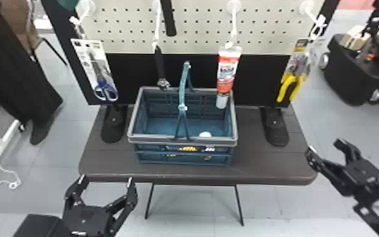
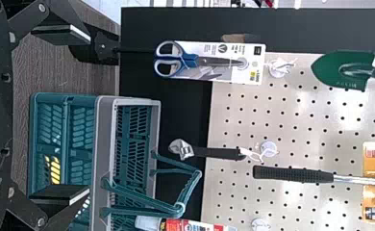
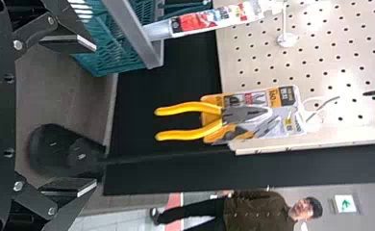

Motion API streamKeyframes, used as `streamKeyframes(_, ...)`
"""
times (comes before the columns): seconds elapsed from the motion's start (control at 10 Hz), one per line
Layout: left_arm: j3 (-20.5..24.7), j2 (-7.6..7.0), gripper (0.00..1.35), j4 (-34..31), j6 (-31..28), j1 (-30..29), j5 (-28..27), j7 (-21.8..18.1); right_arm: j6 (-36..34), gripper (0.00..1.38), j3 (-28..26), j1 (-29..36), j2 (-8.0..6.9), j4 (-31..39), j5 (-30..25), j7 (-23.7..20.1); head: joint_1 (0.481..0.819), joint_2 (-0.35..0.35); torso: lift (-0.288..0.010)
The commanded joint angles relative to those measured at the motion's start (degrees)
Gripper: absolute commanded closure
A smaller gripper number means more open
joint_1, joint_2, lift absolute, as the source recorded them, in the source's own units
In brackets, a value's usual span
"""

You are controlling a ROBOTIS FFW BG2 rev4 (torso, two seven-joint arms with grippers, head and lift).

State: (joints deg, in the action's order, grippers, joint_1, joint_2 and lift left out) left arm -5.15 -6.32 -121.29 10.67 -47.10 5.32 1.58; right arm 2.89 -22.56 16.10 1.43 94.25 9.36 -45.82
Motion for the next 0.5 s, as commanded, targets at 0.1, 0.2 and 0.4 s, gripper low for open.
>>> streamKeyframes(0.1, -0.04, -0.36, 0.20, 0.00, -0.03, 0.55, 0.05, 0.00, -3.50, 0.30, 4.98, -7.70, 2.70, -2.77, 0.04, -1.20, 0.819, 0.008, -0.100)
streamKeyframes(0.2, -0.13, -0.45, 0.20, 0.00, -0.03, 0.55, 0.13, 0.00, -4.47, 0.30, 7.44, -10.17, 3.58, -3.75, 0.66, -1.29, 0.819, 0.008, -0.100)
streamKeyframes(0.4, -0.04, -0.45, 0.20, 0.00, -0.03, 0.68, 0.22, 0.00, -5.79, 0.30, 12.27, -13.61, 4.72, -6.14, 3.12, -1.46, 0.819, 0.008, -0.100)
